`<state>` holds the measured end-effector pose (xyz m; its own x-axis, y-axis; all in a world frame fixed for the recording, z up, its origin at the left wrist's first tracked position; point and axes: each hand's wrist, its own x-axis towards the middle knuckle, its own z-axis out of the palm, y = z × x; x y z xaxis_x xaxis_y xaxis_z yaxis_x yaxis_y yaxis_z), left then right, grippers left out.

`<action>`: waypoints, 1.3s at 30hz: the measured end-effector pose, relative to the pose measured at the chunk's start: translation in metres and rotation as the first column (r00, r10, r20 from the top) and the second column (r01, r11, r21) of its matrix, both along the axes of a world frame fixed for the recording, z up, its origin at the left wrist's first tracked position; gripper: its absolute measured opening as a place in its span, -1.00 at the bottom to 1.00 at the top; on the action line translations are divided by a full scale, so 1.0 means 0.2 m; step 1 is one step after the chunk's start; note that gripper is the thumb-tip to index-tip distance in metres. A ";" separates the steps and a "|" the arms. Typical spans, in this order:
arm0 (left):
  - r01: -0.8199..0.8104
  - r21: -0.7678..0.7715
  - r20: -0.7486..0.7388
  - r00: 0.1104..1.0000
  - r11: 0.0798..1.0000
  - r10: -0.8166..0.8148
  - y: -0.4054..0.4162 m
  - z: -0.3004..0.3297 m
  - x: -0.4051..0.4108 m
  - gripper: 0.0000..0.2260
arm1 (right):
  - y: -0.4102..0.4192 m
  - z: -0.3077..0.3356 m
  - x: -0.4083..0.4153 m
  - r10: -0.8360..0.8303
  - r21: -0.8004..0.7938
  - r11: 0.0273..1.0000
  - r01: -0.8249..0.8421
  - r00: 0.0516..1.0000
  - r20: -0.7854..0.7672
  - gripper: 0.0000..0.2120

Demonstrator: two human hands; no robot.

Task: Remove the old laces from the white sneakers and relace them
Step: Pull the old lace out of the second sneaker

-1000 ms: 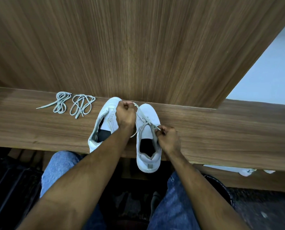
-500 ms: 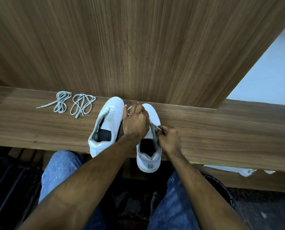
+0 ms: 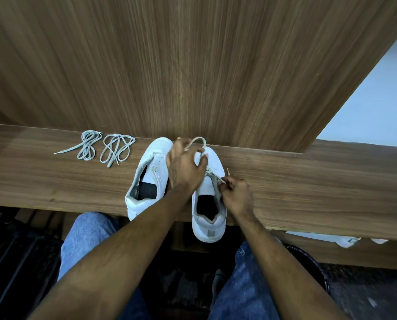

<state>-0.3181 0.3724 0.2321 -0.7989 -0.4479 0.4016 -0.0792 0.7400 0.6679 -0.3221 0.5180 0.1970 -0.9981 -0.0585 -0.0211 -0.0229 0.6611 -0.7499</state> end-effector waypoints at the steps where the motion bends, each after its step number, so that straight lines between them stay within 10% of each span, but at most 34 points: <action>1: 0.071 -0.081 0.119 0.991 0.994 -0.061 0.02 -0.02 0.01 -0.82 | 0.00 0.00 0.00 -0.003 0.003 1.000 0.003 1.000 -0.003 -0.87; 4: 0.210 -0.293 0.413 0.908 0.933 -0.075 0.06 -0.08 0.01 -0.75 | 0.00 0.00 0.00 -0.010 0.007 1.000 0.010 1.000 0.002 -0.87; 10: 0.245 -0.498 0.398 0.917 0.832 -0.031 0.05 -0.02 0.00 -0.70 | 0.00 0.01 0.00 -0.015 0.000 1.000 0.015 1.000 0.007 -0.87; 16: -0.144 0.166 0.016 0.990 0.976 0.143 -0.06 0.12 -0.04 -0.88 | 0.00 0.01 0.01 -0.007 -0.002 1.000 0.007 1.000 0.002 -0.88; 24: -0.259 0.412 -0.026 0.955 0.874 0.296 -0.07 0.11 -0.05 -0.97 | 0.00 0.02 0.01 0.001 0.006 1.000 -0.001 1.000 0.014 -0.86; 32: 0.238 -0.182 0.453 0.882 0.954 -0.134 0.01 -0.05 -0.02 -0.72 | 0.00 0.01 0.00 -0.013 -0.001 1.000 0.013 1.000 0.024 -0.88; 39: 0.212 -0.305 0.447 0.892 0.929 -0.057 0.04 -0.06 -0.04 -0.74 | 0.00 0.01 0.01 -0.013 0.009 1.000 0.013 1.000 0.017 -0.87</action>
